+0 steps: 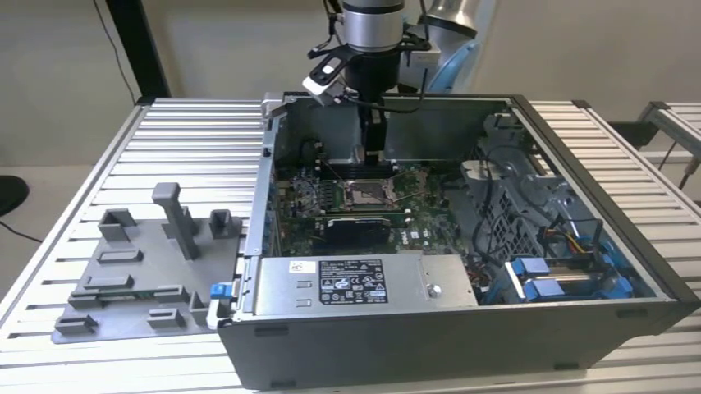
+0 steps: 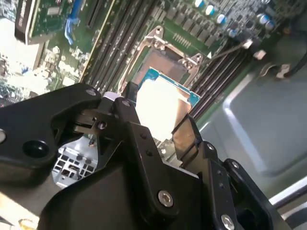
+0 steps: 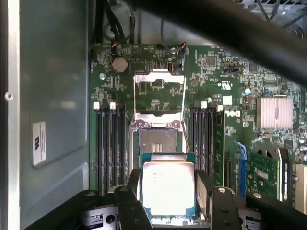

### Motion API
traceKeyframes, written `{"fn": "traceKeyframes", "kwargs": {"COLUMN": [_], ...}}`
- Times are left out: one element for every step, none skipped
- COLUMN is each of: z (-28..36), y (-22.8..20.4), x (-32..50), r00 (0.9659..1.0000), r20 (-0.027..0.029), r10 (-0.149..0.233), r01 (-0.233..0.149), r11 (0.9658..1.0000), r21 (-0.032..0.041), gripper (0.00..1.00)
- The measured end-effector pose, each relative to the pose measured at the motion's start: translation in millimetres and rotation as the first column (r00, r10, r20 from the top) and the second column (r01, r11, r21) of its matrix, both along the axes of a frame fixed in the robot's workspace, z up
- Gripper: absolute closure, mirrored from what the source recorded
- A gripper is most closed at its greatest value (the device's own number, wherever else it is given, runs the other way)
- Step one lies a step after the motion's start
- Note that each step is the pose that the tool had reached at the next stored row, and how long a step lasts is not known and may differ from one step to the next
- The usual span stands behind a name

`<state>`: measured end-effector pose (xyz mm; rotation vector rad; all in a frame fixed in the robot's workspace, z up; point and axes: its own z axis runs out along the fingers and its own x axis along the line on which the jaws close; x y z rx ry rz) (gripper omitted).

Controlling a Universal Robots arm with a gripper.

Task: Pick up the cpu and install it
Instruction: 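Close the cpu cover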

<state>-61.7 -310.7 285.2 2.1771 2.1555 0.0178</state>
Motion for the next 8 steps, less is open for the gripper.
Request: {"fn": "traceKeyframes", "kwargs": {"z": [-1.8,-3.5,-5.3,-7.1,-9.0,-10.8,-12.7,-14.4], "y": [0.1,0.1,0.5,1.7,3.4,4.9,6.2,7.2], "x": [1.3,2.1,2.3,2.3,2.4,2.4,2.4,2.4], "r00": [1.0,1.0,1.0,1.0,1.0,1.0,1.0,1.0], "r20": [-0.0003,-0.0009,-0.0013,-0.0015,-0.0014,-0.0015,-0.0014,-0.0015], "r10": [0.0,0.0,0.0,-0.001,-0.001,-0.001,-0.001,-0.001], "r01": [0.0,0.0,0.0,0.001,0.001,0.001,0.001,0.001], "r11": [1.0,1.0,1.0,1.0,1.0,1.0,1.0,1.0], "r21": [0.0,-0.0001,-0.0001,-0.0002,-0.0001,-0.0001,0.0,-0.0002], "gripper": [1.0,1.0,1.0,1.0,1.0,1.0,1.0,1.0]}}
